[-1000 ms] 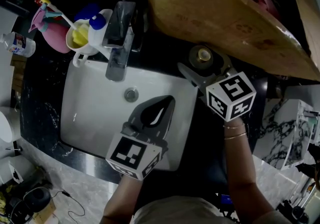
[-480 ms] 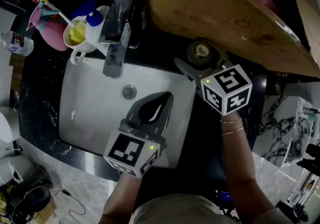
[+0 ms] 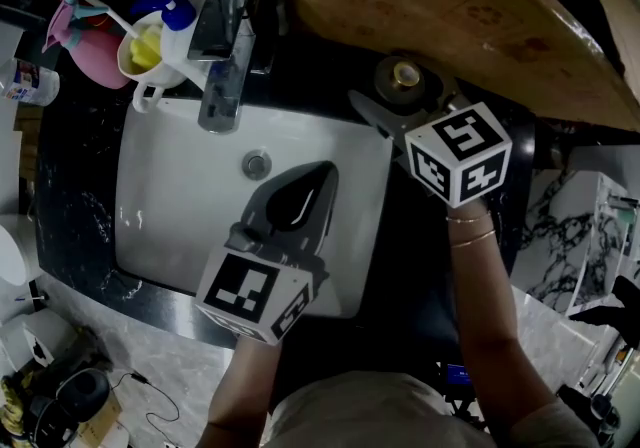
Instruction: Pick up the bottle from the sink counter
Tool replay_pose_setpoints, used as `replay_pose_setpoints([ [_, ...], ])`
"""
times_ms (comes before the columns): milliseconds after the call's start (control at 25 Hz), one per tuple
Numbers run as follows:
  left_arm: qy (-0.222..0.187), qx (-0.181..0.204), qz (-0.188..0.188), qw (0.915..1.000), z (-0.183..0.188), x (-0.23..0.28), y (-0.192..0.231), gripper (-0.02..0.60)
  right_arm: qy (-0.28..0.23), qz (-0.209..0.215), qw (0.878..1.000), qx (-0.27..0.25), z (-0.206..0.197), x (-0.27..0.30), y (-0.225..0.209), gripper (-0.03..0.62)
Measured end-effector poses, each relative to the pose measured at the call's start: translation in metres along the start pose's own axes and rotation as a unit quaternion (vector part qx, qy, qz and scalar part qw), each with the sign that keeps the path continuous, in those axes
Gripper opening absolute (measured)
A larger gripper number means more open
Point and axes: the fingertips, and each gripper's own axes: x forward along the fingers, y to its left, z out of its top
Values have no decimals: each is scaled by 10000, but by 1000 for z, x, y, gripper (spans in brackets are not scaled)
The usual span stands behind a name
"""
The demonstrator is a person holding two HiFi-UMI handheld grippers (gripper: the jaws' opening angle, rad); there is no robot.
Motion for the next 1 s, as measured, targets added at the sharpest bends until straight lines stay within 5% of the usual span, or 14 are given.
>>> replay_pose_setpoints([
  [560,-28,72,-146,9999,3,-16,-3,5,-263,-511,9981,-239,23,-47,2,334],
  [1000,-144,305,-539,9980,21,-45,-20,5,-676,-1046,9921,143,34,-120,36,335],
])
